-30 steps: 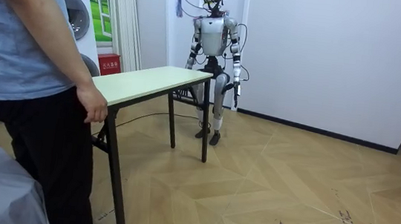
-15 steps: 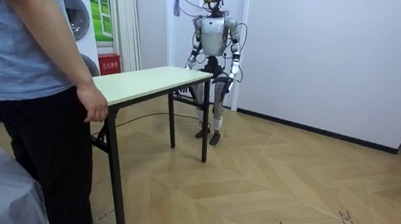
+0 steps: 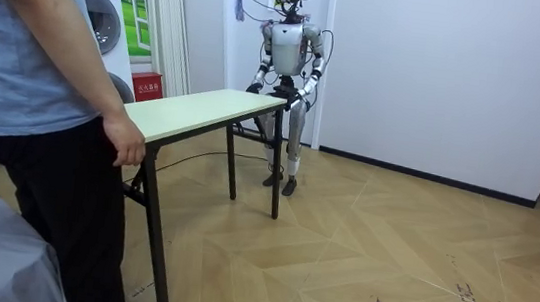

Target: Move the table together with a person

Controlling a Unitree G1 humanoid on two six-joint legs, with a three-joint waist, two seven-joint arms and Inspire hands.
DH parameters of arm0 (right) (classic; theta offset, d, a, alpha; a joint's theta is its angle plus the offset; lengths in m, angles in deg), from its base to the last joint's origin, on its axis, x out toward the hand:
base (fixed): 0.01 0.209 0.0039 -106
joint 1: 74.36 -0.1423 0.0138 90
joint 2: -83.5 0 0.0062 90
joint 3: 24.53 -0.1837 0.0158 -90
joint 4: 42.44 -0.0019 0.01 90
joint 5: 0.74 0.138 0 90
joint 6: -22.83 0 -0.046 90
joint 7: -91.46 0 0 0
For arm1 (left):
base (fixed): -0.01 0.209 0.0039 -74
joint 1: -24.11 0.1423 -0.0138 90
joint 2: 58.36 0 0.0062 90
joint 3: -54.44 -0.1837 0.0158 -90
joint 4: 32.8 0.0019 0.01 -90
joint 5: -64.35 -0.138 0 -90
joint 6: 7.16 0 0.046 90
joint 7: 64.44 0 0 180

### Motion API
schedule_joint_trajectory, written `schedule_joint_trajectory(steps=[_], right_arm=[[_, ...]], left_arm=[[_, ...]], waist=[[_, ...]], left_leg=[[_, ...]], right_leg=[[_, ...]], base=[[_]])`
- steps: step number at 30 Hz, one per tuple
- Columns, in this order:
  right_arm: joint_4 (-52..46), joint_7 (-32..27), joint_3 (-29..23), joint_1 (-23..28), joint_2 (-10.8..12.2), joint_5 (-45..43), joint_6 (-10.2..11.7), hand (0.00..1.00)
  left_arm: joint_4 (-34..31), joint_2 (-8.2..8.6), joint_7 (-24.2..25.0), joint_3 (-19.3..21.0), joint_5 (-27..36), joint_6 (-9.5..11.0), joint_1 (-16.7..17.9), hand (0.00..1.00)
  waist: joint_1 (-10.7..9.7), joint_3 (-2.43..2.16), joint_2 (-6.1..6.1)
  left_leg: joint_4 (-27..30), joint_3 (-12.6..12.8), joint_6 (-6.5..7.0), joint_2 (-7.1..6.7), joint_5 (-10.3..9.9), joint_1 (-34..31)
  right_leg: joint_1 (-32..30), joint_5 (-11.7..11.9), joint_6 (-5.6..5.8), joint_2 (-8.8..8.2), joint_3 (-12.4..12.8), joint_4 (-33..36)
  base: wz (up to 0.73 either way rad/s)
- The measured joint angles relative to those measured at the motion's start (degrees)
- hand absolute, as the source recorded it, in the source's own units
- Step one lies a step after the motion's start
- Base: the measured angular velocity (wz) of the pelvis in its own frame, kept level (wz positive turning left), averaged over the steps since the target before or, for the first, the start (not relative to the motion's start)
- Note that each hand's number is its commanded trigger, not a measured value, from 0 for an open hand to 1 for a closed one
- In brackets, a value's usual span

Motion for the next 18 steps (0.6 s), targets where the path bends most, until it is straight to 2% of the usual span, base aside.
schedule_joint_trajectory(steps=[4, 8, 12, 18], right_arm=[[-0.5, 0.0, 1.1, -0.8, 0.0, 2.6, 0.0, 0.00], [-2.2, -0.1, 1.1, -0.8, -0.1, 3.2, 0.0, 0.00], [-4.4, -0.5, 1.2, -0.9, -0.2, 3.3, 0.0, 0.00], [-4.4, -1.8, 1.2, -2.0, -0.8, 3.4, 0.0, 0.00]], left_arm=[[-2.0, -0.43, 0.9, -0.4, 2.0, -0.7, -0.4, 0.00], [-6.4, -0.90, 0.9, 0.1, 4.5, -1.2, -0.6, 0.00], [-6.7, -1.15, -0.4, 0.3, 5.6, -1.9, -1.4, 0.00], [-6.3, -1.69, -2.2, 0.7, 5.5, -2.9, -3.3, 0.00]], waist=[[-0.1, 0.07, -0.19], [-0.1, 0.34, -0.63], [-0.1, 0.66, -0.99], [0.1, 1.03, -0.55]], left_leg=[[0.1, 0.0, -0.01, 0.05, 0.0, 0.4], [0.2, 0.0, -0.01, 0.01, 0.0, 0.4], [0.4, 0.0, -0.01, 0.01, 0.0, 0.5], [0.5, 0.0, 0.00, 0.03, 0.0, 0.5]], right_leg=[[0.5, 0.0, 0.00, 0.03, -0.1, -0.1], [0.3, 0.0, 0.00, 0.00, 0.1, 0.0], [0.4, 0.0, 0.00, 0.00, 0.4, -0.1], [0.4, 0.0, 0.00, 0.02, 0.5, 0.0]], base=[[0.01], [-0.01], [-0.01], [0.00]])
